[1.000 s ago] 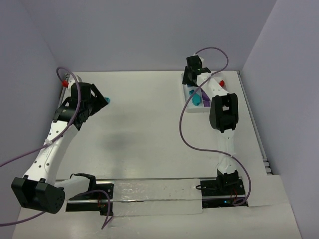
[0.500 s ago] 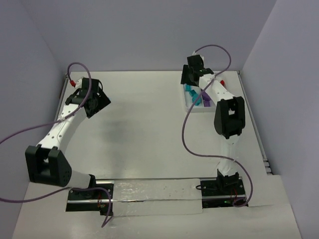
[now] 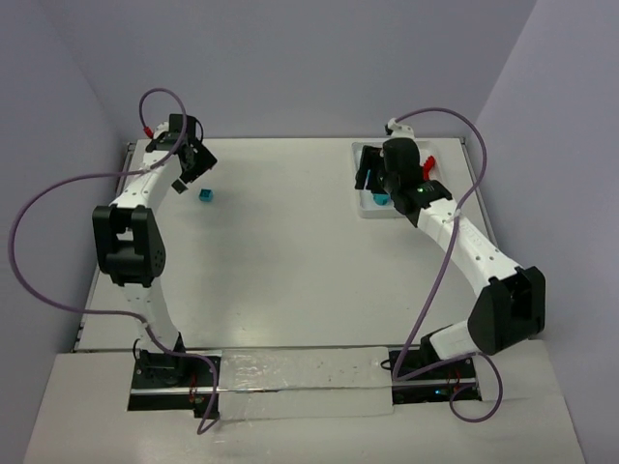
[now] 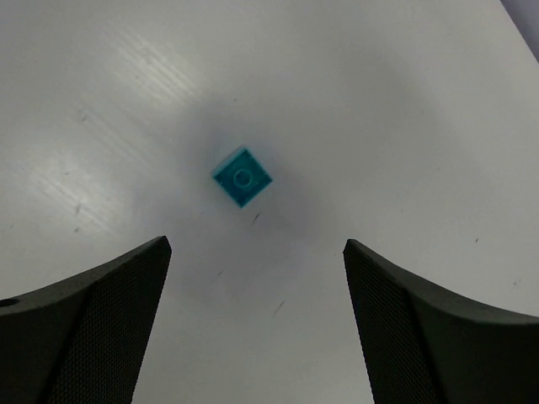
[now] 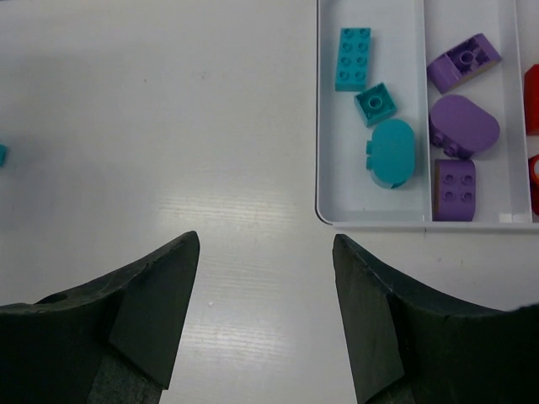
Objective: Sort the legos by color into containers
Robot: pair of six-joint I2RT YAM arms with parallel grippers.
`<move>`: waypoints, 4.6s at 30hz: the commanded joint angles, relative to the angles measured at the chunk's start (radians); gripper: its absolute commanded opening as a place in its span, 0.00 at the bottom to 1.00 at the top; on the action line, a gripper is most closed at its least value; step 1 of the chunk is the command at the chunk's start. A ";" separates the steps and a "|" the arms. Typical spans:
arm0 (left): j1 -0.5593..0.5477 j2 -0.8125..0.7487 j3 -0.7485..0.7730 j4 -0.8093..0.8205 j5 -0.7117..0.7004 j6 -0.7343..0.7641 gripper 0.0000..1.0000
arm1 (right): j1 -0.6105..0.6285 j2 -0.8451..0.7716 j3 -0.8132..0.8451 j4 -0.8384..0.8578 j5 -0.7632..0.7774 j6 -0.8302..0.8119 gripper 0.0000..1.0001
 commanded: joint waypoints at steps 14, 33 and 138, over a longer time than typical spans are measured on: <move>-0.001 0.278 0.184 -0.093 -0.038 -0.257 0.89 | 0.013 -0.134 -0.168 0.000 -0.002 -0.030 0.73; -0.002 0.311 0.122 -0.014 0.015 -0.293 0.34 | 0.025 -0.121 -0.172 -0.013 0.012 -0.030 0.73; -0.384 -0.610 -0.412 -0.024 -0.030 -0.080 0.88 | -0.071 0.536 0.359 -0.043 0.105 0.133 0.16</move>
